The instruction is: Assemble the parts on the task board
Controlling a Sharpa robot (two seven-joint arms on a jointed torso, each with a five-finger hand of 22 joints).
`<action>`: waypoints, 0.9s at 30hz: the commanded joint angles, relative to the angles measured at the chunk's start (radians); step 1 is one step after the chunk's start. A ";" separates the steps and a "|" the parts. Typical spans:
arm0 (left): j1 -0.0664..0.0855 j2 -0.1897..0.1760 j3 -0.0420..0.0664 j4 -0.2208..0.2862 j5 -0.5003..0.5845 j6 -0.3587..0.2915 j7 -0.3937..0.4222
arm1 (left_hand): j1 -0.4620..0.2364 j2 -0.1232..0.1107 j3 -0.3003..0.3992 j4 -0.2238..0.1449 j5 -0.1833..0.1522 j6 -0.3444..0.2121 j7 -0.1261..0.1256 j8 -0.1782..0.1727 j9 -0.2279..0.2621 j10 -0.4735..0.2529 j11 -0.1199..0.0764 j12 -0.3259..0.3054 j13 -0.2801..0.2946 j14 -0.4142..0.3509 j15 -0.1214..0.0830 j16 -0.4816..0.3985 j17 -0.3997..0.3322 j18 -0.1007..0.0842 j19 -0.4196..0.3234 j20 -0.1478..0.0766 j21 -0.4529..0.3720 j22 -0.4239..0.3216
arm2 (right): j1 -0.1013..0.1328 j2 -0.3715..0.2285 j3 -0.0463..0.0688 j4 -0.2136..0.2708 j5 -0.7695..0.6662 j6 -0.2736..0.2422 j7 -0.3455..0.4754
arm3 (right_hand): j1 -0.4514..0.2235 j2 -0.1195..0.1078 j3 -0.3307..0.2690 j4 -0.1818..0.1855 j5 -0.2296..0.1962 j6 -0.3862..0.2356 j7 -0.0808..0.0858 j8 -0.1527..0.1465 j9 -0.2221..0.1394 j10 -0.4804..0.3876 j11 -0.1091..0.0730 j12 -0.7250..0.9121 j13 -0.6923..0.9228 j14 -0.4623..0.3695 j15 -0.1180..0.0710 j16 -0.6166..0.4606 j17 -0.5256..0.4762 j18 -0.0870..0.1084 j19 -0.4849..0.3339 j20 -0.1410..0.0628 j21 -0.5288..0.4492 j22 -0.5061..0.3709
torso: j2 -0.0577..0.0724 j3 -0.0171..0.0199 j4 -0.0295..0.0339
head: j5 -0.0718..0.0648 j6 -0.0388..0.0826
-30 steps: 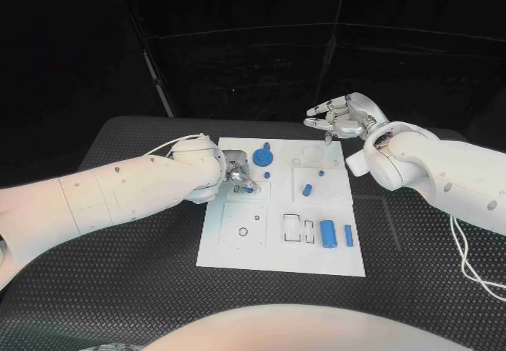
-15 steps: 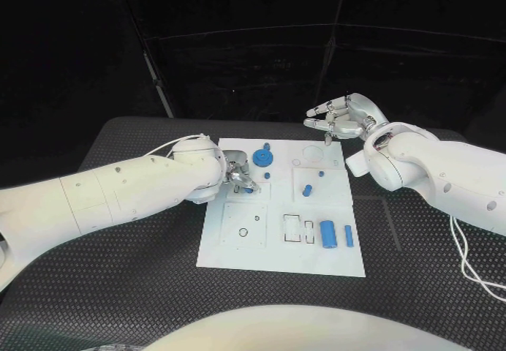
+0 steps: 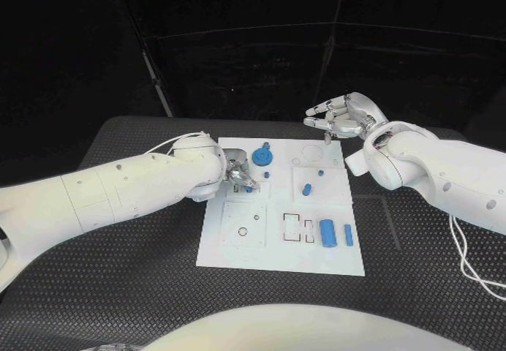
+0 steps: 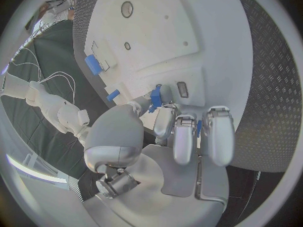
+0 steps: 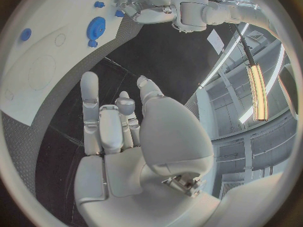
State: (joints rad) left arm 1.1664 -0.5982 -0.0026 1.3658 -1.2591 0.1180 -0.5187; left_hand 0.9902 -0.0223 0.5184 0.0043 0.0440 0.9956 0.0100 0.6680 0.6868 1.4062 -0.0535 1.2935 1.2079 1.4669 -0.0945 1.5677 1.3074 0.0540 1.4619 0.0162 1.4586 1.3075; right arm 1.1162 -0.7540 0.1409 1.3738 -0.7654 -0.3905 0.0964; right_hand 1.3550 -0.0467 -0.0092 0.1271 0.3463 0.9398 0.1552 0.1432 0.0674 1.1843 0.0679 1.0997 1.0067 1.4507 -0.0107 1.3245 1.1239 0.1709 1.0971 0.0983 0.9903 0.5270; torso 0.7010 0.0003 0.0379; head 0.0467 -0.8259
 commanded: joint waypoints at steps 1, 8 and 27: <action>-0.010 0.003 -0.008 -0.007 0.000 0.041 -0.014 | -0.021 -0.011 -0.015 0.004 0.003 0.007 -0.004 0.001 0.001 0.005 -0.002 0.008 0.004 0.104 -0.006 0.003 0.263 -0.017 0.024 -0.003 0.006 0.115 | 0.002 -0.001 0.001 0.003 -0.001 0.005 0.005 | -0.008 -0.001 -0.002 0.006 0.003 -0.009 0.000 0.004 0.002 -0.007 0.001 0.003 -0.001 -0.003 0.004 -0.005 0.000 0.006 0.006 0.002 -0.005 -0.001 | 0.000 -0.0003 0.0000 | -0.001 0.000; -0.010 0.003 -0.008 -0.008 0.000 0.050 -0.014 | -0.030 -0.016 -0.035 0.013 0.003 0.010 -0.005 0.000 0.000 0.007 -0.003 0.010 0.007 0.104 -0.006 0.003 0.263 -0.018 0.026 -0.004 0.008 0.119 | 0.002 -0.002 0.001 0.003 -0.001 0.005 0.005 | -0.008 -0.002 -0.002 0.007 0.004 -0.010 0.000 0.004 0.001 -0.007 0.001 0.003 -0.002 -0.003 0.004 -0.006 0.000 0.007 0.006 0.002 -0.005 -0.002 | -0.001 -0.0004 0.0002 | -0.001 0.000; -0.011 -0.002 -0.008 0.000 0.000 0.063 -0.014 | 0.015 0.013 -0.024 -0.007 0.004 0.013 -0.012 -0.001 0.000 0.014 -0.008 0.020 0.020 0.104 -0.010 0.003 0.263 -0.018 0.026 -0.006 0.008 0.119 | 0.002 -0.003 0.001 0.004 -0.001 0.006 0.004 | -0.008 -0.002 -0.002 0.007 0.004 -0.010 0.000 0.004 0.001 -0.007 0.001 0.003 -0.002 -0.003 0.004 -0.006 0.000 0.007 0.006 0.002 -0.005 -0.002 | -0.001 -0.0006 0.0003 | 0.001 -0.001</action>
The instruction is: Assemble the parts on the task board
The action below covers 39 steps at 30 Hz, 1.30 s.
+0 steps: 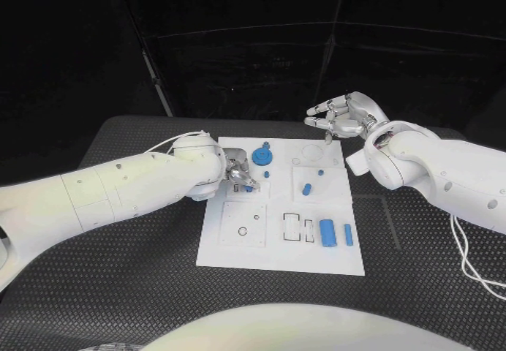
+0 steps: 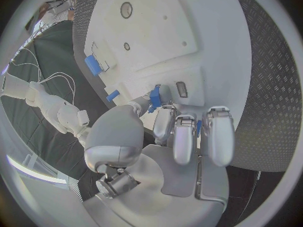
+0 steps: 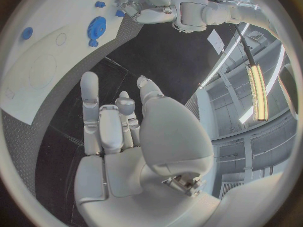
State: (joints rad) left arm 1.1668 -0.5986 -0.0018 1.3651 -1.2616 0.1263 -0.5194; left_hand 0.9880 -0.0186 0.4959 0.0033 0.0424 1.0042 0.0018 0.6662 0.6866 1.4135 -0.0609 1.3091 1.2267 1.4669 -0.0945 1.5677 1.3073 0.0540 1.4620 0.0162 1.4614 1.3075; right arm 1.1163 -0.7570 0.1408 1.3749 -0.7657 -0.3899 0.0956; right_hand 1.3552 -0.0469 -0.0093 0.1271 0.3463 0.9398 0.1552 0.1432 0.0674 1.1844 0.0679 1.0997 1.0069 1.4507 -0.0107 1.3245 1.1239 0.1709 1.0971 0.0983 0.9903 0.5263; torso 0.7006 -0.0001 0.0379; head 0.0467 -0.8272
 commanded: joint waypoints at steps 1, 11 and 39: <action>-0.011 -0.002 -0.009 0.001 0.003 0.057 -0.013 | 0.019 0.010 -0.001 -0.007 0.006 0.005 -0.004 0.001 0.000 0.007 -0.001 0.005 0.002 0.104 -0.010 0.003 0.263 -0.018 0.026 -0.006 0.005 0.120 | 0.002 0.000 0.001 0.003 -0.001 0.006 0.004 | -0.008 -0.001 -0.002 0.007 0.004 -0.010 0.000 0.004 0.002 -0.007 0.001 0.003 -0.002 -0.003 0.004 -0.006 0.000 0.007 0.006 0.002 -0.005 -0.001 | 0.000 -0.0001 0.0005 | 0.001 -0.001; -0.012 -0.006 -0.009 0.003 0.003 0.063 -0.013 | 0.018 0.007 -0.004 -0.008 0.006 0.007 -0.003 0.002 0.000 0.011 -0.001 0.010 0.008 0.104 -0.009 0.003 0.263 -0.018 0.026 -0.006 0.005 0.120 | 0.002 0.000 0.001 0.002 -0.001 0.007 0.005 | -0.010 -0.002 -0.002 0.008 0.004 -0.010 0.000 0.005 0.002 -0.007 0.001 0.004 -0.001 -0.003 0.004 -0.006 0.001 0.006 0.006 0.002 -0.005 -0.001 | 0.000 -0.0004 0.0007 | 0.001 0.000; -0.012 -0.008 -0.009 -0.003 0.003 0.059 -0.013 | -0.070 -0.011 -0.116 0.071 0.005 0.023 0.000 -0.004 -0.004 0.012 0.003 0.008 0.010 0.104 -0.008 0.003 0.263 -0.018 0.028 -0.006 0.005 0.123 | 0.002 0.002 0.001 -0.002 -0.001 0.009 0.006 | -0.017 -0.006 -0.007 0.014 0.004 -0.011 0.000 0.007 0.002 -0.011 0.001 0.003 -0.007 -0.004 0.004 -0.009 -0.003 0.007 0.005 0.002 -0.010 -0.006 | 0.000 0.0002 -0.0003 | 0.003 -0.003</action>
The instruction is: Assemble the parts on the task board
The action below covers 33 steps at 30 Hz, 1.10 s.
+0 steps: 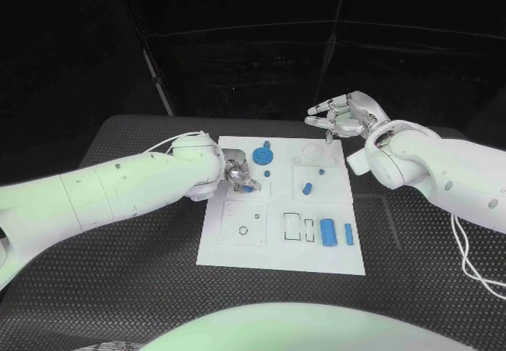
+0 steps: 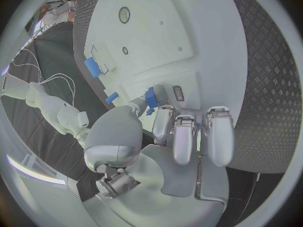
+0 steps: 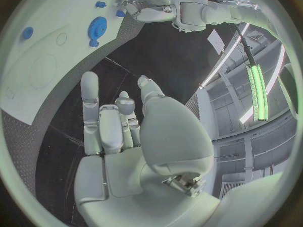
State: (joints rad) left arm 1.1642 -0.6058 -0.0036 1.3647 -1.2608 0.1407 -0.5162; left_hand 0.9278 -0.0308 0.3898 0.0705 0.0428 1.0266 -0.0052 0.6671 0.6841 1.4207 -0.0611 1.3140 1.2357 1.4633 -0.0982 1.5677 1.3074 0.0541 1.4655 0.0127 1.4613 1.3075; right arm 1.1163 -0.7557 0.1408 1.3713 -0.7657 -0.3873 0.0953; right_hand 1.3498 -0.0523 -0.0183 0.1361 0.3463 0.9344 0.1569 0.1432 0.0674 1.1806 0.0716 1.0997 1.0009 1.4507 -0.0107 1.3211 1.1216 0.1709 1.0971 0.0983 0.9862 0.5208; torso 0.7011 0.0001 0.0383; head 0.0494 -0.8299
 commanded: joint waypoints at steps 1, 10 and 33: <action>-0.009 -0.001 -0.007 -0.003 0.002 0.044 -0.016 | -0.011 0.001 -0.013 0.006 0.005 0.000 0.007 -0.005 -0.001 0.005 0.003 0.004 0.001 0.108 -0.004 0.003 0.263 -0.019 0.024 -0.003 0.005 0.124 | 0.002 0.000 0.001 0.002 -0.001 0.007 0.007 | -0.011 -0.001 0.002 0.005 0.003 -0.005 -0.002 0.007 0.001 -0.007 -0.003 0.003 -0.001 -0.004 0.004 -0.005 -0.001 0.007 0.005 0.002 -0.006 -0.001 | 0.000 -0.0002 -0.0009 | 0.001 0.000; -0.009 -0.003 -0.007 -0.001 0.002 0.039 -0.016 | -0.023 -0.001 -0.048 0.023 0.005 0.002 0.007 -0.007 -0.002 0.006 0.002 0.004 0.003 0.108 -0.005 0.003 0.263 -0.019 0.025 -0.003 0.005 0.125 | 0.002 -0.001 0.001 0.002 -0.001 0.007 0.007 | -0.010 -0.002 0.001 0.004 0.002 -0.006 -0.002 0.007 0.001 -0.008 -0.003 0.003 -0.002 -0.004 0.004 -0.006 -0.001 0.007 0.005 0.002 -0.007 -0.001 | -0.001 -0.0006 -0.0001 | 0.001 -0.001; -0.009 -0.008 -0.007 0.006 0.002 -0.026 -0.015 | -0.025 -0.003 -0.111 0.049 0.005 0.002 0.007 -0.011 -0.002 0.005 0.002 0.001 0.002 0.108 -0.006 0.003 0.263 -0.019 0.025 -0.004 0.004 0.126 | 0.002 0.000 0.001 0.001 -0.001 0.006 0.008 | -0.012 -0.002 0.000 0.006 0.001 -0.006 -0.002 0.008 0.001 -0.007 -0.003 0.004 -0.002 -0.005 0.004 -0.006 -0.001 0.007 0.005 0.002 -0.007 -0.002 | -0.001 -0.0003 -0.0001 | -0.001 0.000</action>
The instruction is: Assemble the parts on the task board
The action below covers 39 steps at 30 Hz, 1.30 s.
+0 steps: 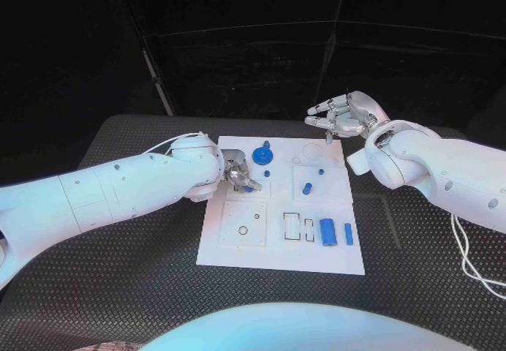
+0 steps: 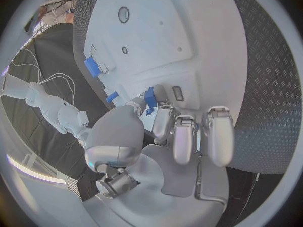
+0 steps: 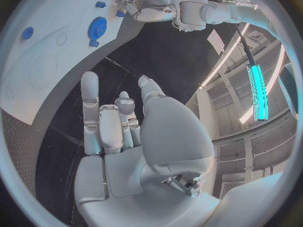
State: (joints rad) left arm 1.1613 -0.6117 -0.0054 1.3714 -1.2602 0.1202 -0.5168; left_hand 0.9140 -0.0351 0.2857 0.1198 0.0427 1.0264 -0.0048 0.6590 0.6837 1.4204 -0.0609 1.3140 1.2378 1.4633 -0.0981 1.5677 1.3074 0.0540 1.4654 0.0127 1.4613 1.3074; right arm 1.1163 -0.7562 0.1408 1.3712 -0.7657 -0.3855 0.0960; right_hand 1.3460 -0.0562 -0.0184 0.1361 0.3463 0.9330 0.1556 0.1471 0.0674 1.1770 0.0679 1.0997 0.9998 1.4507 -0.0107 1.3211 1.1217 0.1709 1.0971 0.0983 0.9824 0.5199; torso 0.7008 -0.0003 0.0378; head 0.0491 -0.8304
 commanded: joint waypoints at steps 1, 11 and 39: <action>-0.006 -0.002 -0.005 -0.001 0.002 -0.008 -0.015 | -0.012 0.001 -0.007 0.000 0.005 0.003 0.006 -0.003 -0.001 0.005 0.002 0.001 0.000 0.107 -0.006 0.003 0.263 -0.019 0.025 -0.004 0.004 0.126 | 0.002 0.000 0.001 0.001 -0.001 0.005 0.008 | -0.008 0.001 0.000 0.006 0.001 -0.005 0.000 0.004 0.001 -0.004 0.001 0.004 -0.001 -0.005 0.004 -0.006 -0.001 0.007 0.005 0.002 -0.004 -0.001 | 0.000 0.0001 0.0004 | 0.000 0.000; -0.007 -0.007 -0.005 0.002 0.005 -0.022 -0.016 | -0.011 0.002 -0.008 0.001 0.005 0.003 0.006 -0.003 -0.001 0.005 0.002 0.001 -0.001 0.107 -0.006 0.003 0.263 -0.019 0.026 -0.004 0.004 0.127 | 0.002 -0.001 0.001 0.001 -0.001 0.004 0.008 | -0.010 0.001 -0.001 0.007 0.001 -0.005 0.000 0.004 0.001 -0.005 0.001 0.003 -0.002 -0.005 0.004 -0.006 -0.002 0.007 0.004 0.002 -0.005 -0.002 | 0.000 0.0004 0.0001 | -0.001 0.001; -0.007 -0.011 -0.003 0.007 -0.021 -0.067 -0.016 | 0.003 0.003 -0.013 -0.003 0.006 -0.002 0.006 -0.004 -0.001 0.001 0.001 -0.005 -0.007 0.107 -0.007 0.003 0.263 -0.017 0.023 -0.005 0.000 0.122 | 0.002 -0.006 0.001 0.003 -0.001 0.002 0.008 | -0.013 -0.001 -0.003 0.010 -0.001 -0.005 0.000 0.005 0.002 -0.006 0.001 0.003 -0.004 -0.005 0.004 -0.007 -0.002 0.008 0.003 0.002 -0.007 -0.005 | 0.000 0.0004 0.0006 | -0.003 -0.002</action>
State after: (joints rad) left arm 1.1554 -0.6207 -0.0076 1.3790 -1.2657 0.0605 -0.5202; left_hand 0.9140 -0.0351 0.2775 0.1171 0.0427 1.0266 -0.0048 0.6591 0.6833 1.4204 -0.0608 1.3140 1.2321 1.4634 -0.0981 1.5677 1.3073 0.0541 1.4654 0.0128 1.4613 1.3075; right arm 1.1163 -0.7614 0.1408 1.3726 -0.7658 -0.3856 0.0965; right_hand 1.3460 -0.0561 -0.0206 0.1383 0.3463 0.9330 0.1556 0.1471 0.0674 1.1771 0.0680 1.0996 0.9972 1.4507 -0.0107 1.3174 1.1199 0.1709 1.0971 0.0983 0.9788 0.5156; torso 0.7010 -0.0001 0.0376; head 0.0462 -0.8322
